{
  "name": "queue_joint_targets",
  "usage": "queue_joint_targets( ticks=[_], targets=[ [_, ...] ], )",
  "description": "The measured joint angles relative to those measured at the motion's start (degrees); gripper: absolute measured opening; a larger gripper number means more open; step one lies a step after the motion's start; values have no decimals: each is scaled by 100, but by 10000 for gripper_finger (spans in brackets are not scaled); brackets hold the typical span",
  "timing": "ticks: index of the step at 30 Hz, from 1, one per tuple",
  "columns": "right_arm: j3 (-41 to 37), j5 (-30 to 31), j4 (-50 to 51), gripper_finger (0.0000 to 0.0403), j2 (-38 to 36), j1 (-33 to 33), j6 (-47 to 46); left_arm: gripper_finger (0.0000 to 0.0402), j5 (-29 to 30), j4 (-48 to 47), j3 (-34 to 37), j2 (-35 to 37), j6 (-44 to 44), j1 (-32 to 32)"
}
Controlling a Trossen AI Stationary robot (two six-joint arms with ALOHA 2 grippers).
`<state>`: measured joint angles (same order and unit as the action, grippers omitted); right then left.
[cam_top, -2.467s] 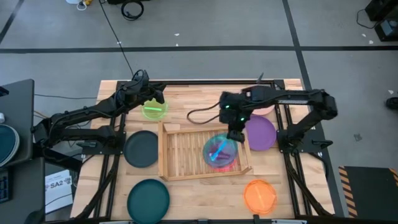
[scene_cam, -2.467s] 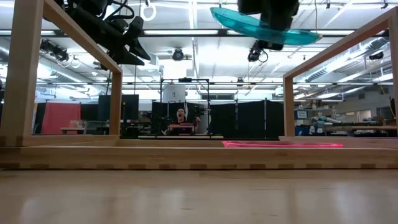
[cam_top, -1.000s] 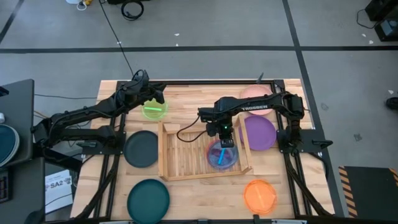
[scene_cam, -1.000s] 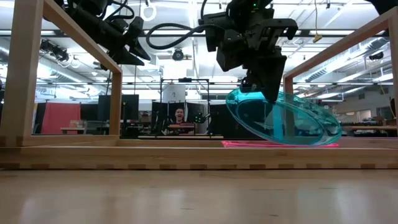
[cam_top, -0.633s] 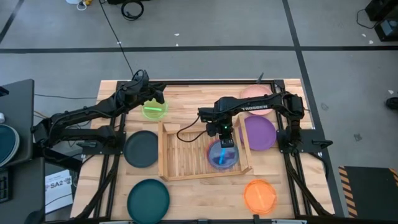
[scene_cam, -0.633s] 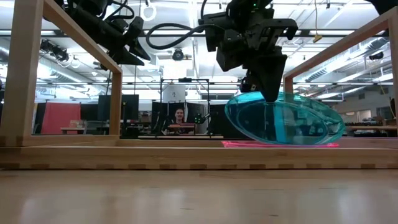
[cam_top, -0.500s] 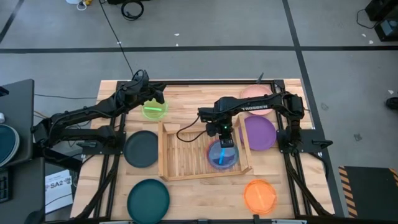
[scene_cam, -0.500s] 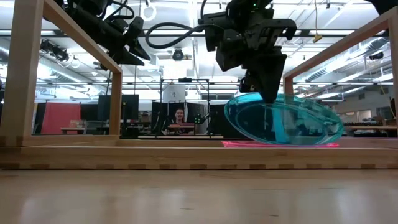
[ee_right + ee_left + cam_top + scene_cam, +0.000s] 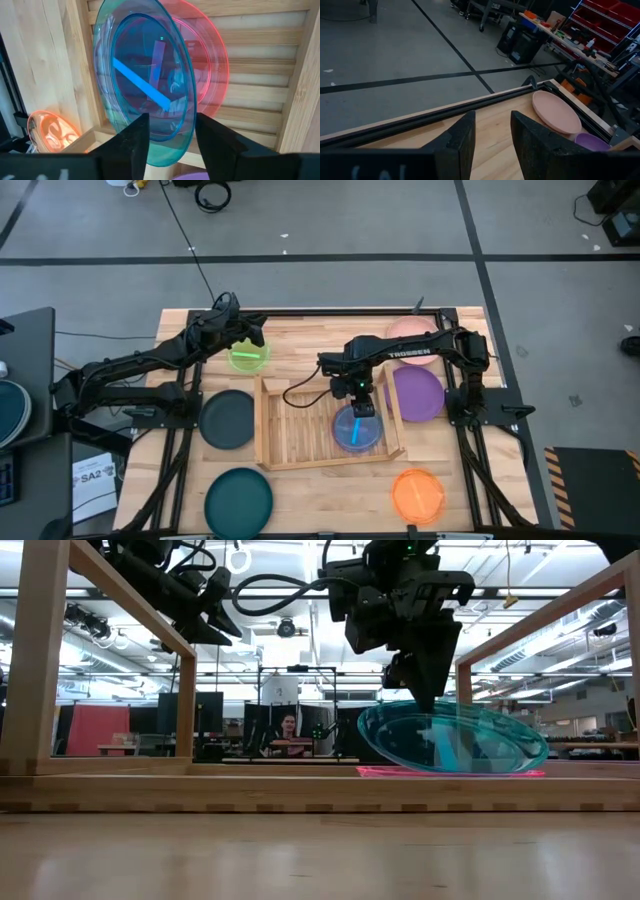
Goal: Place and stack plates onto a shelf
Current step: Stack the blue plate on top of the red plate on the shelf, then put the pink plate on the shelf
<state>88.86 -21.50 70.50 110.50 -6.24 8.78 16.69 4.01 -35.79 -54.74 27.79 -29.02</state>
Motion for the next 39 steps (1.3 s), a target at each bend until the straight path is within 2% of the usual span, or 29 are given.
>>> queue_joint_targets(
  ticks=[6, 14, 39],
  targets=[
    [0, 16, -44, 194, 0, 0, -1, 130, -2, 0, 0, 0, 0, 0],
    [0, 577, -59, 220, 0, 4, -1, 130, 0, -4, 0, 0, 0, 0],
    [-1, 703, -186, 220, 0, 4, 60, 130, -1, -103, 0, -1, -2, 0]
  ],
)
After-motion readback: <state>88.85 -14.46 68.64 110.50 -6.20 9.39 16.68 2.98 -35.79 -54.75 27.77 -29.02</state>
